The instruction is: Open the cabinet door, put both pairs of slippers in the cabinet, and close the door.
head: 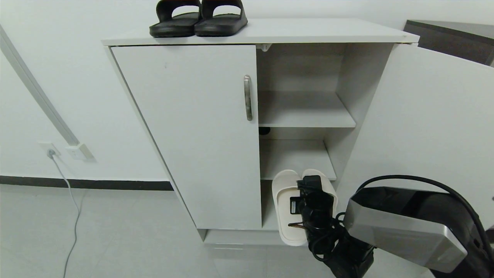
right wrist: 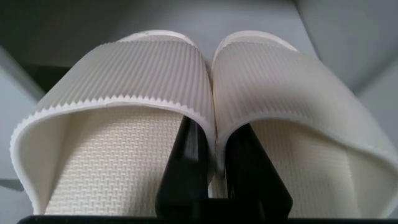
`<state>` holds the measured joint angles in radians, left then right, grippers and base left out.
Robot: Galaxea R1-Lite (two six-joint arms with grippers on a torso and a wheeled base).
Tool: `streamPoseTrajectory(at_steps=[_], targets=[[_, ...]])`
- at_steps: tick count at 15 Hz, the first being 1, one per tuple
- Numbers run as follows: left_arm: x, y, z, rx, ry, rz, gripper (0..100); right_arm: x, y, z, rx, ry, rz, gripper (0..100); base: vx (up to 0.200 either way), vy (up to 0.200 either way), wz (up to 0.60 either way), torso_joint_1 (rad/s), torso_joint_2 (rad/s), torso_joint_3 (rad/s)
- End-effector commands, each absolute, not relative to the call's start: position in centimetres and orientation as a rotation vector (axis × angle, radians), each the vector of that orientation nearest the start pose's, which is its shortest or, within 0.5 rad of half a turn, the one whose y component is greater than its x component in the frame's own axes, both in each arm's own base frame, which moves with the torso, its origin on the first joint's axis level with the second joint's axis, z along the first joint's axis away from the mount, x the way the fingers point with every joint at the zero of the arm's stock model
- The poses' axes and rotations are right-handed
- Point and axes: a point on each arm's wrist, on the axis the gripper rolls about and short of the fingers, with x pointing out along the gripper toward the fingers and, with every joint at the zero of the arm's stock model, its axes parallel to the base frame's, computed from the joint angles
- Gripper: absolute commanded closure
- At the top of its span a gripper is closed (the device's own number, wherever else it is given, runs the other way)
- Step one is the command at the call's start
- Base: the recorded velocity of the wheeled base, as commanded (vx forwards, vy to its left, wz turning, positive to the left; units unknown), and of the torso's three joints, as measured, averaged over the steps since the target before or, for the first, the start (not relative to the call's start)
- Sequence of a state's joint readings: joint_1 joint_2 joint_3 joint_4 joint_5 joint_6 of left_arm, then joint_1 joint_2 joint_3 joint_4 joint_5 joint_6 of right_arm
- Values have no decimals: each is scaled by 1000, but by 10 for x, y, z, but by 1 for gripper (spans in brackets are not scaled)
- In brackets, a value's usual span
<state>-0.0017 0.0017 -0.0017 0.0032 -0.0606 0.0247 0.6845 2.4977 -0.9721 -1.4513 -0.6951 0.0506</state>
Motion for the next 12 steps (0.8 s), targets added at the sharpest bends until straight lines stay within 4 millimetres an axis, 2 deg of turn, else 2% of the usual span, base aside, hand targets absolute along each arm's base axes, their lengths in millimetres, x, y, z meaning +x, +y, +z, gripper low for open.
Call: streamPoseTrajectory(at_steps=[1,5,9,12], targets=[[-23,-1,76,24,4,-61,100,335,254,2,4,56,-14,100,200,0,0,7,2,2],[-23,-1,76,24,4,-61,100,335,253,1,-3,59,-15,100,200,0,0,6,1,2],[-23,-1,76,23,2,-63,100,344,251,3,-1,52,-29,100,0,0,0,0,0,0],[-23,-1,76,23,2,-61,100,364,253,6,-1,55,-49,100,0,0,0,0,0,0]])
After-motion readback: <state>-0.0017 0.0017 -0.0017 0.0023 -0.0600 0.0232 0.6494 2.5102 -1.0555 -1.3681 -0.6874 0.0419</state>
